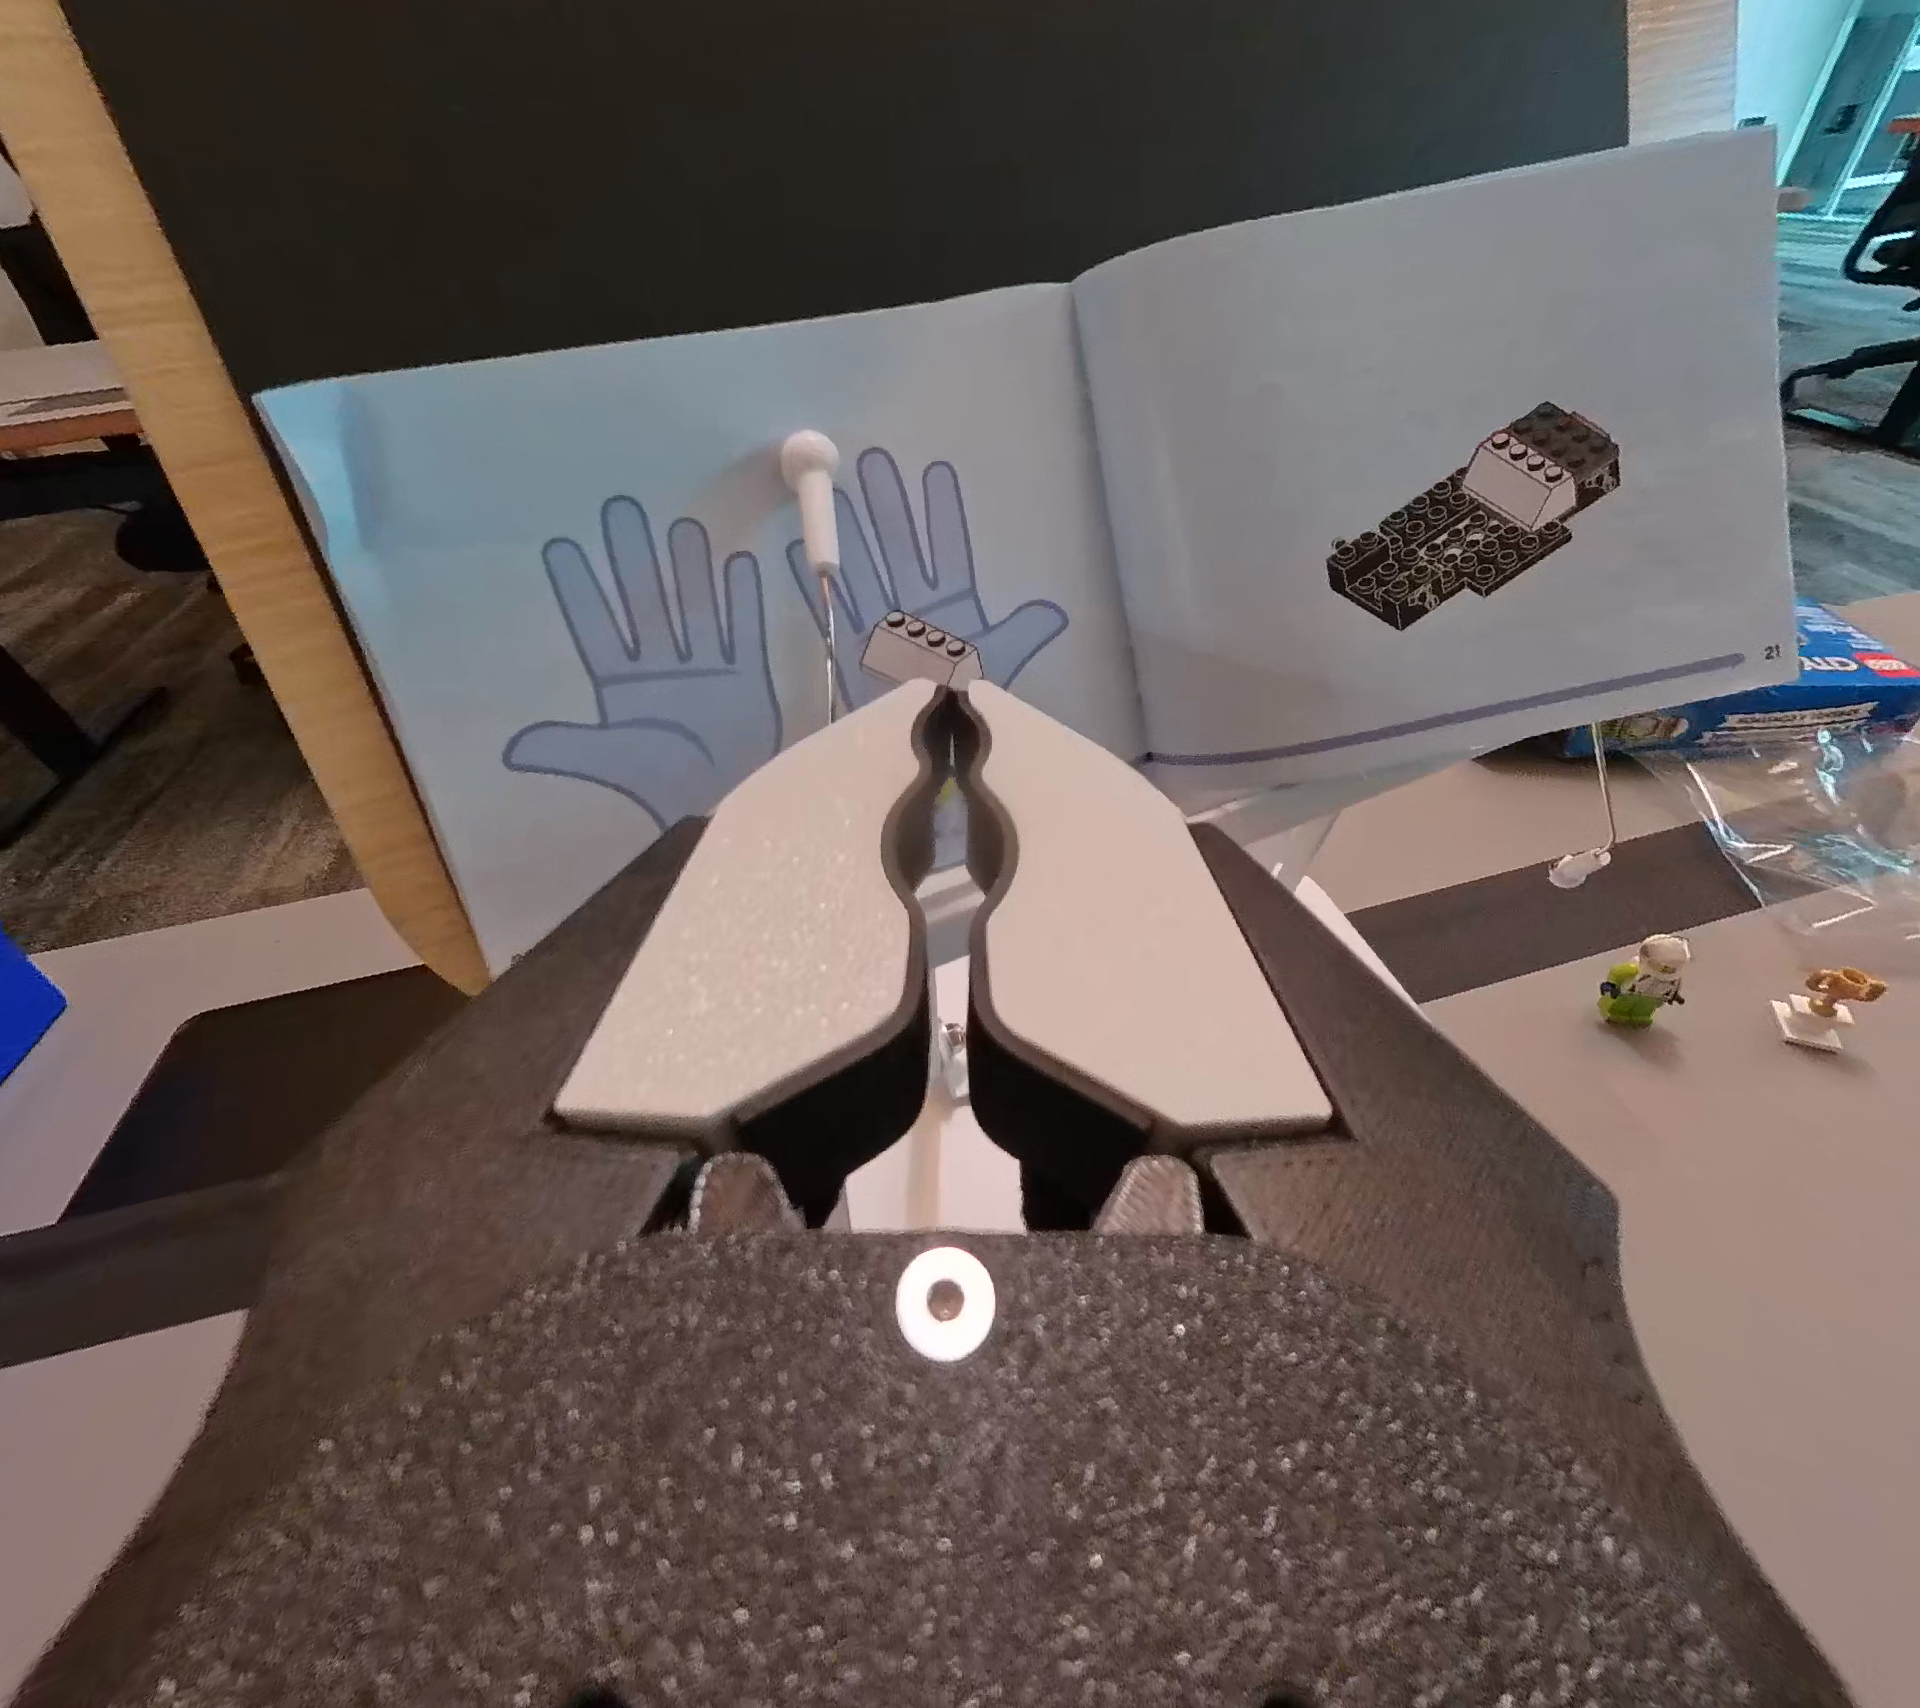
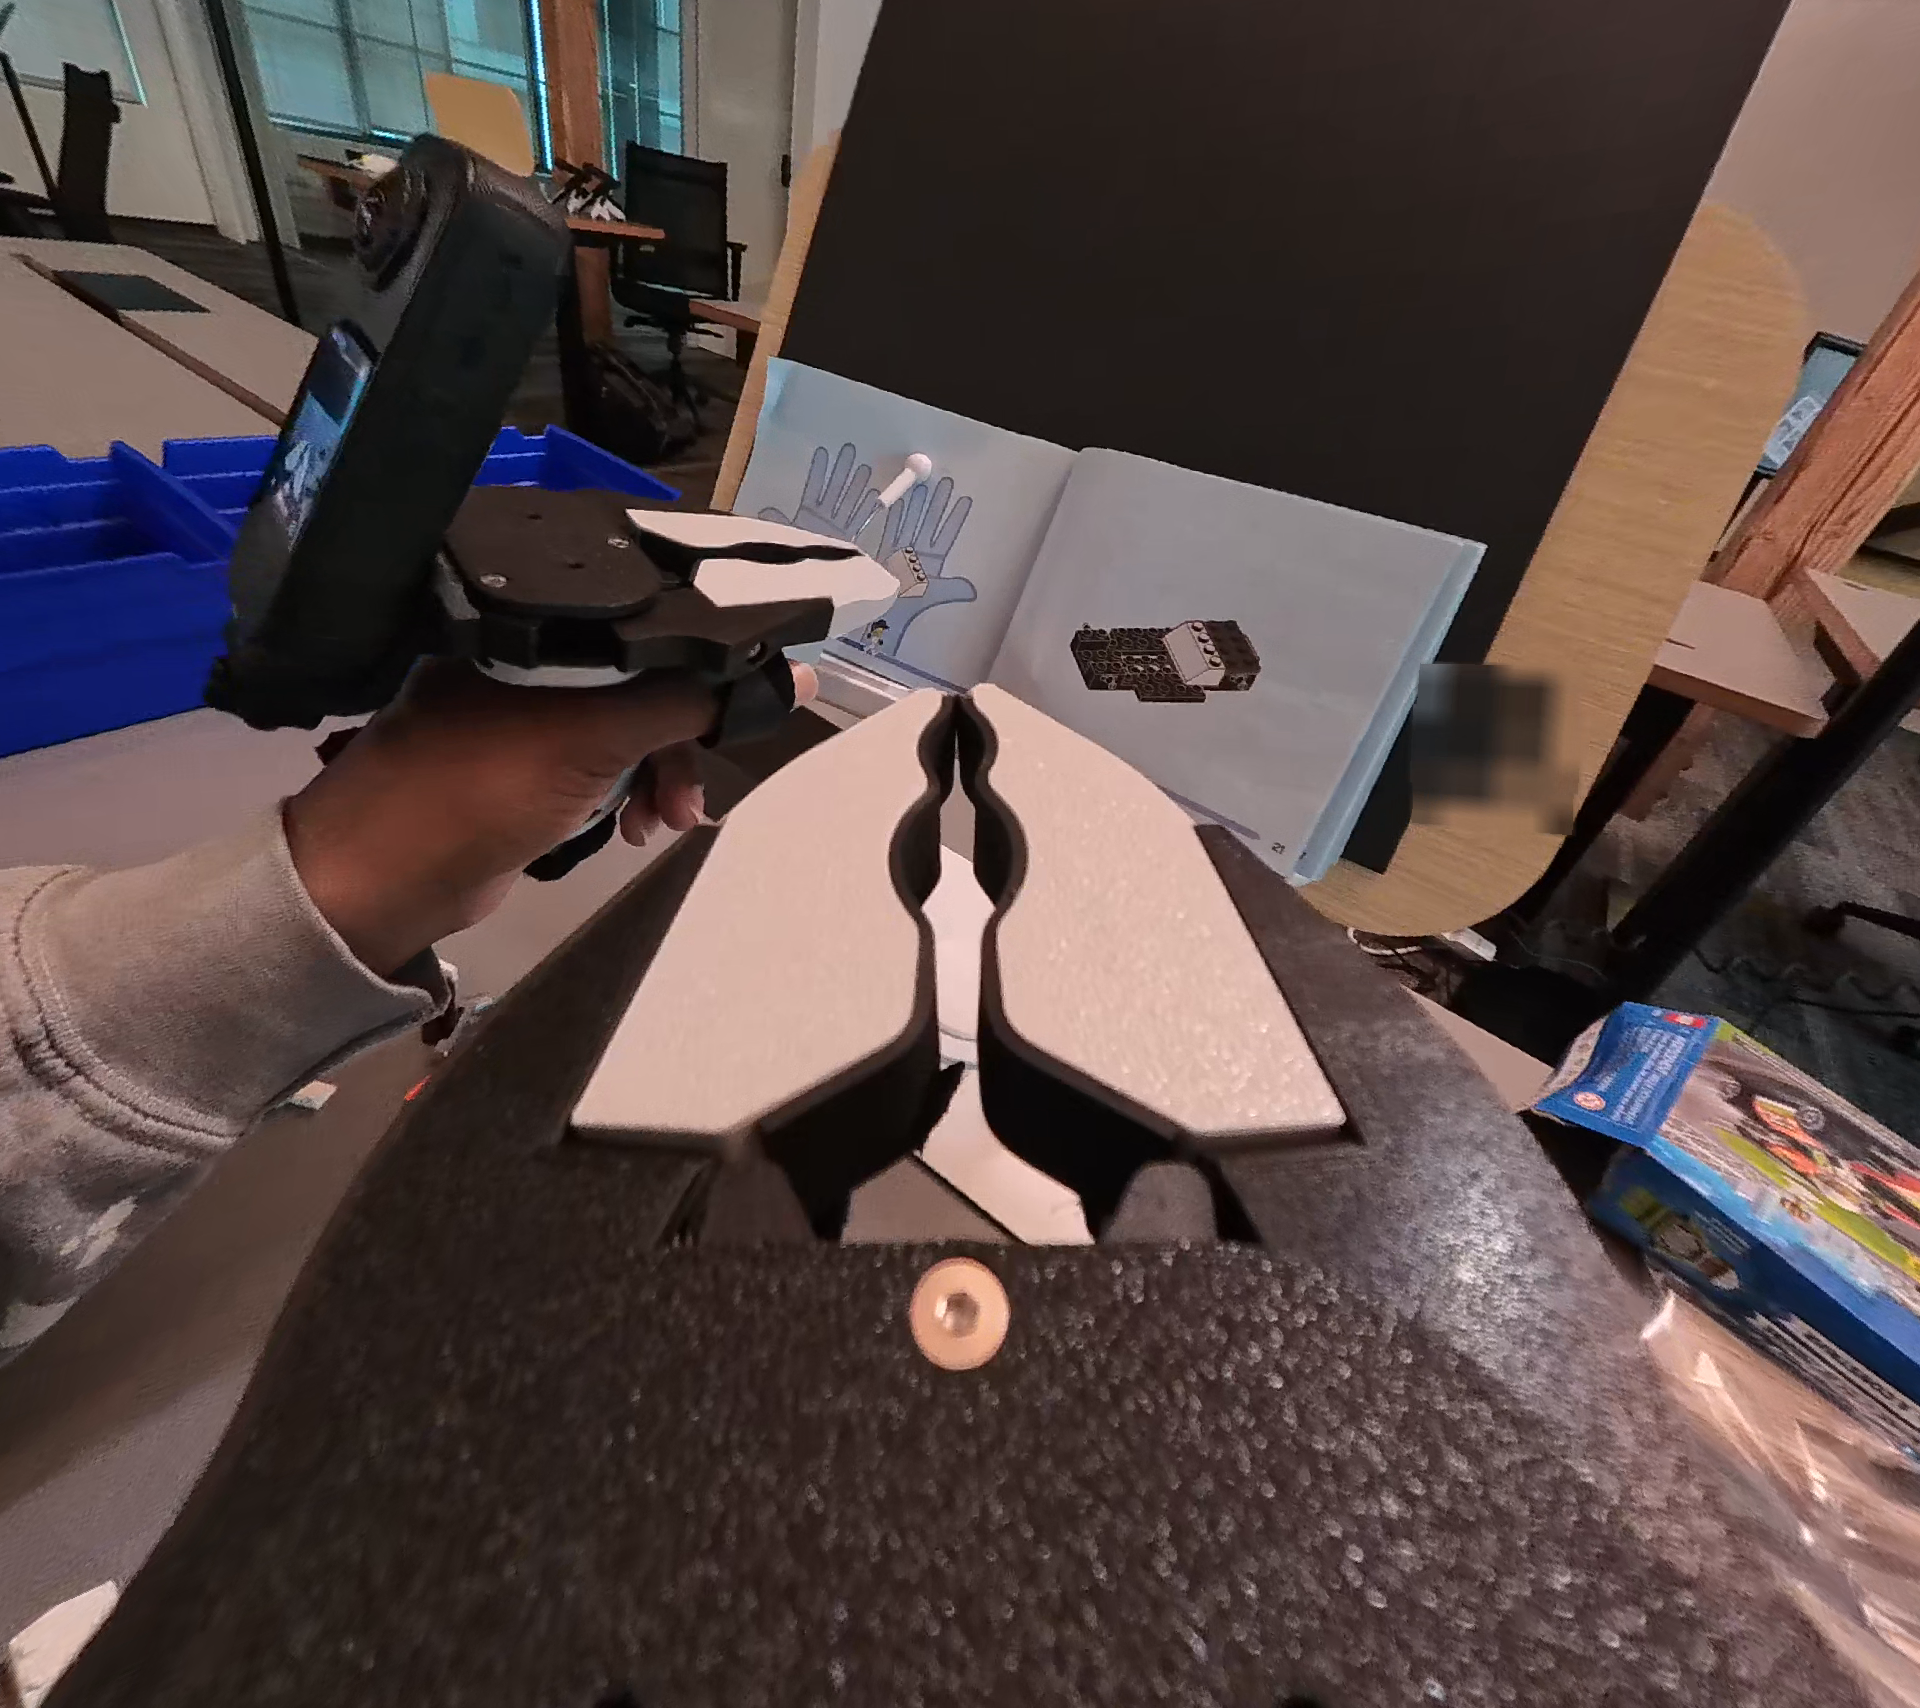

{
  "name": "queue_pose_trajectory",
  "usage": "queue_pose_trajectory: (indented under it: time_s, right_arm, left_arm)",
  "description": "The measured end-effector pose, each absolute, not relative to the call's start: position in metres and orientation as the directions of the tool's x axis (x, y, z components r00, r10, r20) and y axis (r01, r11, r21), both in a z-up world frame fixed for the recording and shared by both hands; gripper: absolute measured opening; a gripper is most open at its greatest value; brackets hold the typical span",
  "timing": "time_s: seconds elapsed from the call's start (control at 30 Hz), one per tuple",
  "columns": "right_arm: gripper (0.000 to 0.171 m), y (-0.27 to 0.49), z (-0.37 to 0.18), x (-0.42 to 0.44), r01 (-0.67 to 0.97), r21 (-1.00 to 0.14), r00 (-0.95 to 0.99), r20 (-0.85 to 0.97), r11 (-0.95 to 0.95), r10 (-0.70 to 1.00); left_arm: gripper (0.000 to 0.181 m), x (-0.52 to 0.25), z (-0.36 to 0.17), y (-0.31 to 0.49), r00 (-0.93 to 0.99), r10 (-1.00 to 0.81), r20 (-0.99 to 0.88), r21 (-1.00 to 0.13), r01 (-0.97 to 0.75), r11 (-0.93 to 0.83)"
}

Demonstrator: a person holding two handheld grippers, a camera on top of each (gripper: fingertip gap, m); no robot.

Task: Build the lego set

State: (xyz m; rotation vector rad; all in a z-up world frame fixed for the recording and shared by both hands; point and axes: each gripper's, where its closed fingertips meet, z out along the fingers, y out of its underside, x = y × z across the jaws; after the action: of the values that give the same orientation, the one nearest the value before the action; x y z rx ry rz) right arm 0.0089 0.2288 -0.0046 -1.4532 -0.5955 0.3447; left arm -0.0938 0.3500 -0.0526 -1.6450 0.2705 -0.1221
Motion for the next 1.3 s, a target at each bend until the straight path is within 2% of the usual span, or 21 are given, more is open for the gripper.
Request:
queue_pose_trajectory:
  time_s: [0.87,1.3]
  right_arm:
    - [0.0,0.223,0.001,0.008,0.131,-0.984,0.806,0.178,0.123,0.564]
    - [0.0,0.231,0.002,0.028,0.118,-0.989,0.841,0.148,0.09,0.52]
  left_arm:
    - [0.0,-0.091,-0.059,0.339,0.963,-0.245,-0.113,-0.988,-0.136,-0.079]
    - [0.0,-0.03,-0.053,0.318,0.919,-0.36,-0.158,-0.983,-0.182,-0.033]
